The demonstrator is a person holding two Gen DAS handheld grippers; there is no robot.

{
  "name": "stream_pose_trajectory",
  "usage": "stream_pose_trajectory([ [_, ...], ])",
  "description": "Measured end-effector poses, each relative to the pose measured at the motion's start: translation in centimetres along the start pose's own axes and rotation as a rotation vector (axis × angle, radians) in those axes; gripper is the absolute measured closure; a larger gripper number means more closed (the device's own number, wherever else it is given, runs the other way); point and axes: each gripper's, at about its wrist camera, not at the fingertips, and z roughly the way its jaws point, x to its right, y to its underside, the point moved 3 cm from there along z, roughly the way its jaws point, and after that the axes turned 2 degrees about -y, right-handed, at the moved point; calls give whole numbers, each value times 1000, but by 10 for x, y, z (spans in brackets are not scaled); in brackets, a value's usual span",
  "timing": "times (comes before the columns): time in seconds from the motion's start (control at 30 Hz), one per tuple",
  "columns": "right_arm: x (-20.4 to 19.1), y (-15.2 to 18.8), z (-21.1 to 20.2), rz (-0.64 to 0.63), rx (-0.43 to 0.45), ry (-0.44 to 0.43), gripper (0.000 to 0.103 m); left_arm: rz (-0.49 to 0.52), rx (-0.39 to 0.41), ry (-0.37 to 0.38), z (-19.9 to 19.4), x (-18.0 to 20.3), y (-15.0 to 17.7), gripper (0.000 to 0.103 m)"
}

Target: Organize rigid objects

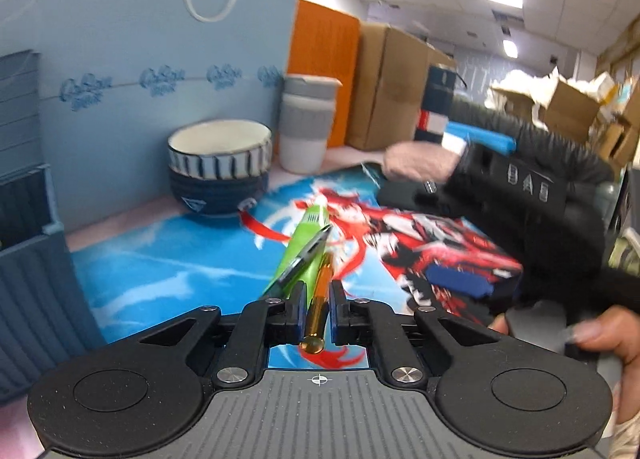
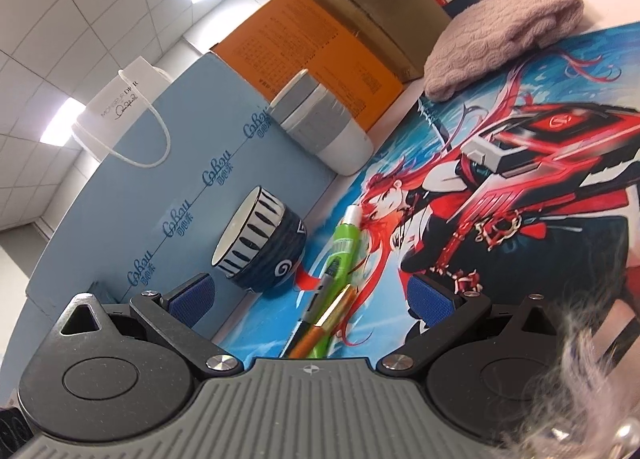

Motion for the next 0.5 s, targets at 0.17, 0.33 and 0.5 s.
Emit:
stream_pose_trajectory([
  [0.17,0,1,1,-7,6,17,0,-66,49,-2,-12,-18,-10,96],
  [0.33,-1,3,4,-12,-4,24,0,-100,57,12,-14,-26,-12,96],
  [0.5,-5,4,6,1,-43,3,0,-99,69,31,-19,-26,-14,96],
])
